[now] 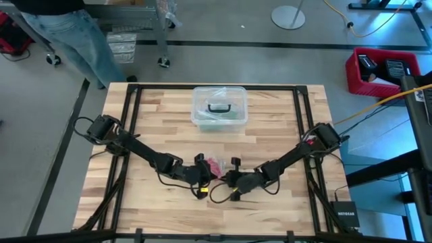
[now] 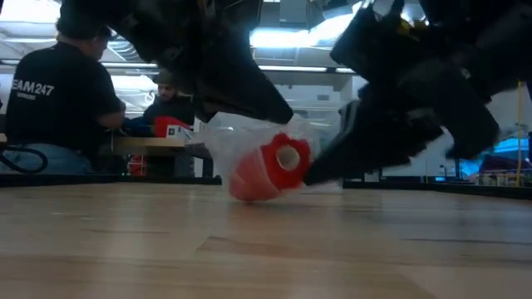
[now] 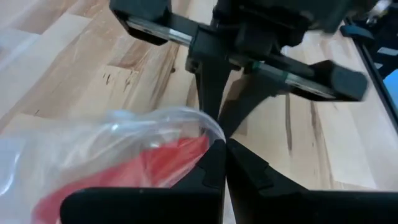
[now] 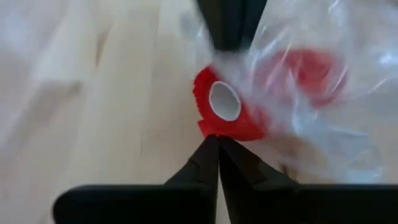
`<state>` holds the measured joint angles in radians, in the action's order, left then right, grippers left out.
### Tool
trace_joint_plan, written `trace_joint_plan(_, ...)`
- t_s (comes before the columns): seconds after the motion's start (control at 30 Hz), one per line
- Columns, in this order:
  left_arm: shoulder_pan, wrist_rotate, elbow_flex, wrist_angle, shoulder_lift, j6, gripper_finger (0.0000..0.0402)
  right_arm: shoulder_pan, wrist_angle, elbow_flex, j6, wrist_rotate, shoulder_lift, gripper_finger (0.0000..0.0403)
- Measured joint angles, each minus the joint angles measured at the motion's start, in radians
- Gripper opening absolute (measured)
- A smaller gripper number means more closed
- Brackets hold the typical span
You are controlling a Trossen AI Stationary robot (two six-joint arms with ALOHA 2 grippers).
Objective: Roll bandage
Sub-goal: Put the red bandage into the transparent zip bag
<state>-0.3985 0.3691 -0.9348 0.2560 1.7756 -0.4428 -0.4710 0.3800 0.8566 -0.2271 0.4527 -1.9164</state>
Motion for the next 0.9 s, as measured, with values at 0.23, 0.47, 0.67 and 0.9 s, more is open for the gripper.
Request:
trace_joint_plan(0.23,-0.003,0.001,0.000,0.039,0.000,-0.041,0.0002,0.007,0.125,0.000,0.000,0.060,-0.001,0.0008)
trace_joint_plan(0.47,-0.004,0.000,0.000,0.055,-0.001,-0.059,0.0002,0.008,0.319,0.000,-0.002,0.062,-0.070,0.0016)
trace_joint_plan(0.67,-0.007,0.014,0.000,0.116,-0.001,-0.070,0.0003,0.005,0.497,0.000,-0.047,0.179,-0.131,0.0004)
trace_joint_plan(0.9,-0.014,0.016,0.002,0.145,-0.003,-0.073,0.0002,0.003,0.597,0.025,-0.066,0.231,-0.155,0.0012)
